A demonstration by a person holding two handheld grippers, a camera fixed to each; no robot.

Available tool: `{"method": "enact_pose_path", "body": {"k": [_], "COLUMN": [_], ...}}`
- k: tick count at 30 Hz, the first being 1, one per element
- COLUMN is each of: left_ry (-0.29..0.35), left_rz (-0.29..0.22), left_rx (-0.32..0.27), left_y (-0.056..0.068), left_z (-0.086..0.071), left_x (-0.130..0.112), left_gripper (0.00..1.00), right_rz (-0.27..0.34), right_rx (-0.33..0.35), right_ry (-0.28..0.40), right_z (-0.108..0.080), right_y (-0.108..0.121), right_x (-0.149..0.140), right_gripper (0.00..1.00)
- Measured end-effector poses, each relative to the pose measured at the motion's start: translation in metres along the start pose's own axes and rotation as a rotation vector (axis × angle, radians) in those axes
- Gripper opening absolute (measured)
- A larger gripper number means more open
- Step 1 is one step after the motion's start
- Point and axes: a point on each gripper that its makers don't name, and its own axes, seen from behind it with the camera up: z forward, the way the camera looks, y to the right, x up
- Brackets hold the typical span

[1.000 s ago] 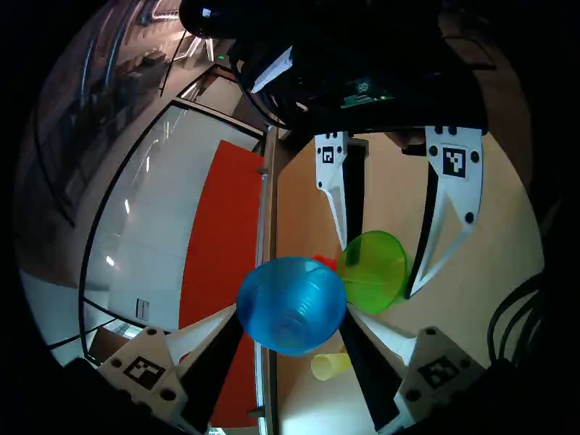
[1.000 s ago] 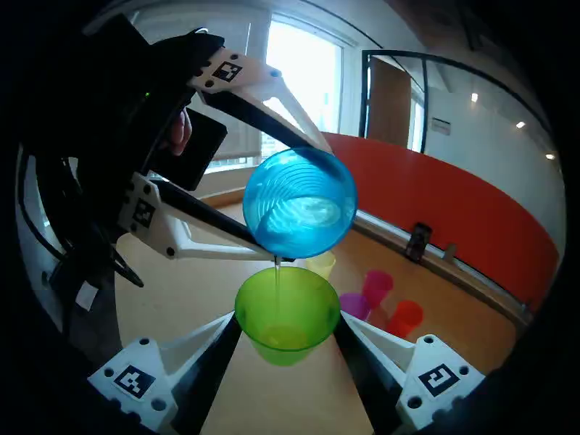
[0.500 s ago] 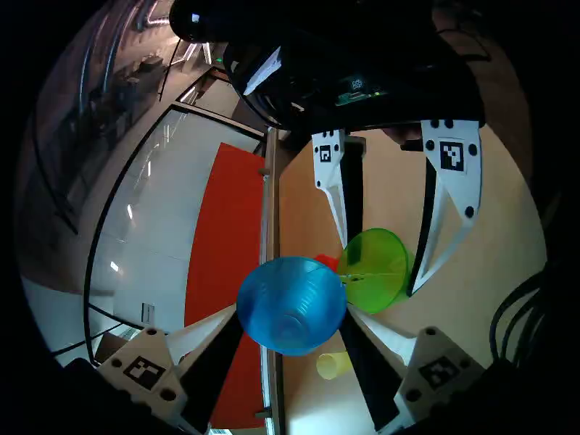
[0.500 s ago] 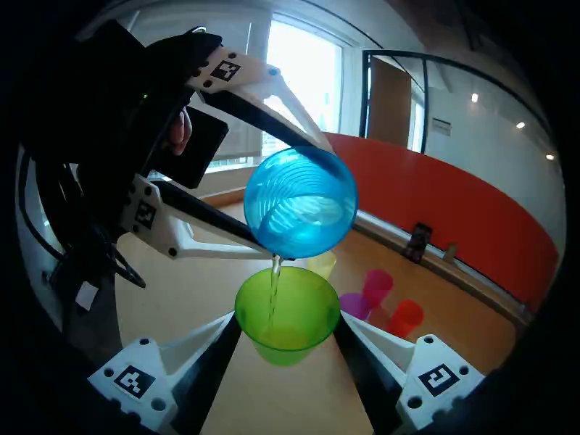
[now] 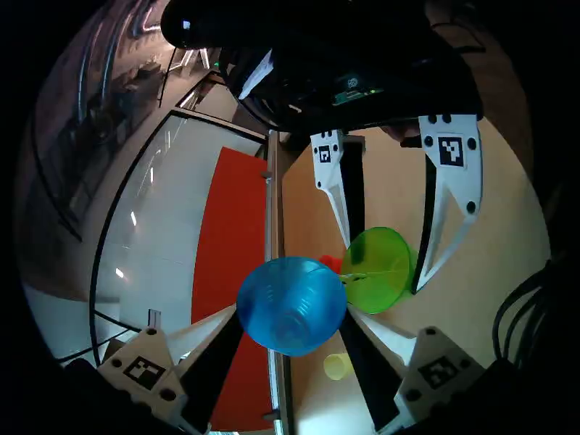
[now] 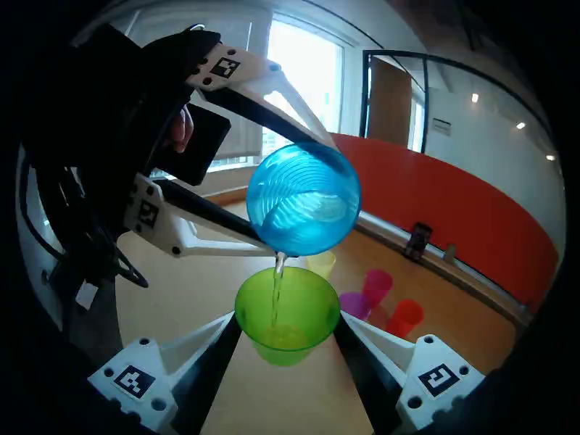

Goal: Pour water

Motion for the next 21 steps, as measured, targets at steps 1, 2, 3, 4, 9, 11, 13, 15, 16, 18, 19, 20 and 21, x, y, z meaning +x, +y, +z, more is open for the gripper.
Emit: {"method": "enact_pose_path", "body": {"k": [1, 2, 3, 4, 9, 11, 13, 15, 16, 18, 19, 20, 21], "left_ry": [0.000, 0.000, 0.001, 0.001, 0.002, 0.003, 0.003, 0.003, 0.003, 0.003, 0.003, 0.003, 0.003], "left_rz": [0.001, 0.002, 0.003, 0.003, 0.016, 0.021, 0.020, 0.020, 0.021, 0.023, 0.026, 0.028, 0.032], "left_rx": [0.001, 0.002, 0.004, 0.006, 0.015, 0.018, 0.019, 0.021, 0.022, 0.026, 0.028, 0.029, 0.031], "left_y": [0.0002, 0.0005, 0.0002, -0.0001, -0.0023, -0.0024, -0.0022, -0.0025, -0.0028, -0.0037, -0.0041, -0.0046, -0.0051], "left_z": [-0.0001, -0.0002, -0.0002, -0.0002, -0.0010, -0.0014, -0.0013, -0.0011, -0.0009, -0.0003, 0.0000, 0.0003, 0.0006], "left_x": [0.0003, 0.0005, 0.0009, 0.0012, 0.0022, 0.0024, 0.0026, 0.0027, 0.0028, 0.0029, 0.0029, 0.0030, 0.0032], "left_gripper": [0.85, 0.85, 0.85, 0.85, 0.85, 0.85, 0.85, 0.85, 0.85, 0.85, 0.85, 0.85, 0.85], "right_rz": [0.000, 0.000, 0.000, 0.000, -0.002, -0.002, -0.002, -0.001, 0.000, 0.000, 0.000, 0.000, 0.000], "right_rx": [0.000, 0.000, 0.000, -0.001, -0.001, -0.001, -0.001, -0.001, -0.001, -0.001, -0.001, -0.001, -0.001], "right_ry": [0.000, 0.000, 0.000, 0.000, -0.002, -0.001, -0.001, -0.001, -0.001, 0.000, 0.000, 0.000, 0.000], "right_z": [-0.0001, -0.0002, -0.0003, -0.0004, -0.0002, -0.0003, -0.0007, -0.0012, -0.0014, -0.0019, -0.0020, -0.0022, -0.0023], "right_y": [0.0001, 0.0003, 0.0003, 0.0003, 0.0003, 0.0001, 0.0000, -0.0002, -0.0002, -0.0001, 0.0000, 0.0000, 0.0001], "right_x": [0.0000, -0.0001, -0.0002, -0.0002, -0.0005, -0.0003, -0.0002, -0.0002, -0.0002, -0.0001, 0.0000, 0.0001, 0.0000], "right_gripper": [0.90, 0.90, 0.90, 0.90, 0.90, 0.90, 0.90, 0.90, 0.90, 0.90, 0.90, 0.90, 0.90]}}
